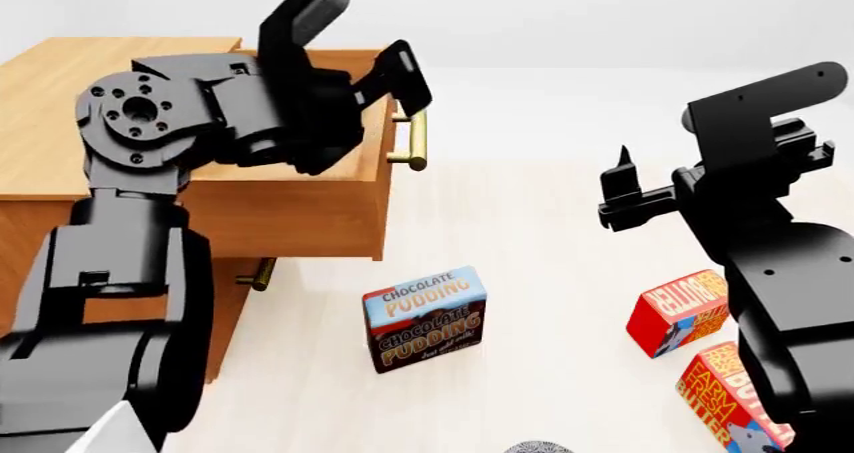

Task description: Put the bowl in the top drawer of the cabinet.

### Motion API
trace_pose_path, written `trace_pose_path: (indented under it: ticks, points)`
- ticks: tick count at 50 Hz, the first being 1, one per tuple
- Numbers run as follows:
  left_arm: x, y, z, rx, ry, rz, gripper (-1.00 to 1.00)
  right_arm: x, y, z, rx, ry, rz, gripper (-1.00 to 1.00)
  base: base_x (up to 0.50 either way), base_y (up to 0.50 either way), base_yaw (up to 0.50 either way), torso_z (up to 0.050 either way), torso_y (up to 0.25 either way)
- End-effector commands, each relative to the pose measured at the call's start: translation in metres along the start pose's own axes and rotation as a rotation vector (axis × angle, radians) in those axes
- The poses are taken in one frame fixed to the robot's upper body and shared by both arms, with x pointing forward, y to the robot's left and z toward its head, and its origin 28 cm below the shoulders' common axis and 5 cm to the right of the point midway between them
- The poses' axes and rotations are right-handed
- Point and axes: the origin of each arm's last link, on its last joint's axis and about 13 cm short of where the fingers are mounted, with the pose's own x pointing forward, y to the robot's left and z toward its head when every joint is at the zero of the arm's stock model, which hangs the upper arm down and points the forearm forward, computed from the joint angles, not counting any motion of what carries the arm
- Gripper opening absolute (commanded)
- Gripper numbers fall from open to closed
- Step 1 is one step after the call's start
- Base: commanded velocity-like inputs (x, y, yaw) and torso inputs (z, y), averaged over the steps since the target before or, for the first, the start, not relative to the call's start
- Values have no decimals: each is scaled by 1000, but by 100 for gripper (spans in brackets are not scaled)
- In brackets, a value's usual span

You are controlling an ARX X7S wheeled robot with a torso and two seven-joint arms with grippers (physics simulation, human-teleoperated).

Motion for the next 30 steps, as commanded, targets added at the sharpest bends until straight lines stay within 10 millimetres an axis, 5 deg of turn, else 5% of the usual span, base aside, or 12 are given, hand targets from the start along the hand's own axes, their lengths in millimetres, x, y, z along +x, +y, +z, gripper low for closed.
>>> trace_pose_path:
  ticks: [1,10,30]
  points:
    - [-13,-22,0,-122,15,-277,100,0,-1,-1,0,1,-2,100,0,0,0,0,0]
    - [-28,-29,3,-91,-11,-305,100,-1,-3,-2,1,7,-9,100,0,0,0,0,2]
    - [-112,-62,4,111,-200,-431,100,-2,-1,1,-3,6,-8,100,0,0,0,0,2]
